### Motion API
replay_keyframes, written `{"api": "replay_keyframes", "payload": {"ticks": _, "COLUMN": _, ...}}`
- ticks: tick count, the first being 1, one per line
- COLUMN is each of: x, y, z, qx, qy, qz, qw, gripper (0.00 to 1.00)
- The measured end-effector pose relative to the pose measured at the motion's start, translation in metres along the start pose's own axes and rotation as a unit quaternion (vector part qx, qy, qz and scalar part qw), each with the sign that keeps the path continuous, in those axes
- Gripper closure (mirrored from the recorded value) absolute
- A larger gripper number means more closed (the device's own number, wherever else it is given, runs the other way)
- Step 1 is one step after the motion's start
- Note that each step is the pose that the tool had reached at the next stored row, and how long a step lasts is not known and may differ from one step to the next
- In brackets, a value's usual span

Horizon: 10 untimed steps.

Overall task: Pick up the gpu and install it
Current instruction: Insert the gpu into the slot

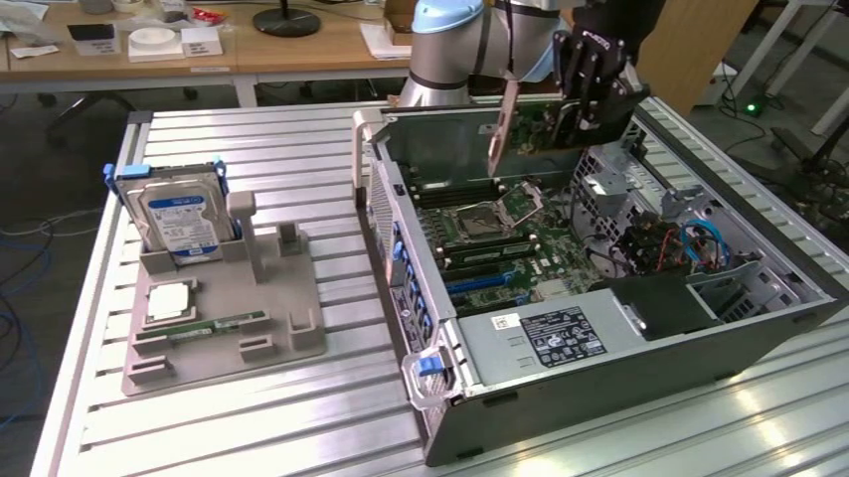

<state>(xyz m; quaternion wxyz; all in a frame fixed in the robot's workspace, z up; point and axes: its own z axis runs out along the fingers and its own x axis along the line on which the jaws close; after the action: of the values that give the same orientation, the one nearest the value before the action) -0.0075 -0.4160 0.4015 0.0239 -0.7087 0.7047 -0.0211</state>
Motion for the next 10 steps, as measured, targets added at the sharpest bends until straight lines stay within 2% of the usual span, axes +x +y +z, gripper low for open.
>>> {"api": "replay_keyframes", "payload": {"ticks": 10, "x": 0.0001, "y": 0.0008, "z": 0.0046, "qx": 0.0000, "qy": 0.0000, "qz": 0.000, "qw": 1.0000, "gripper": 0.71}}
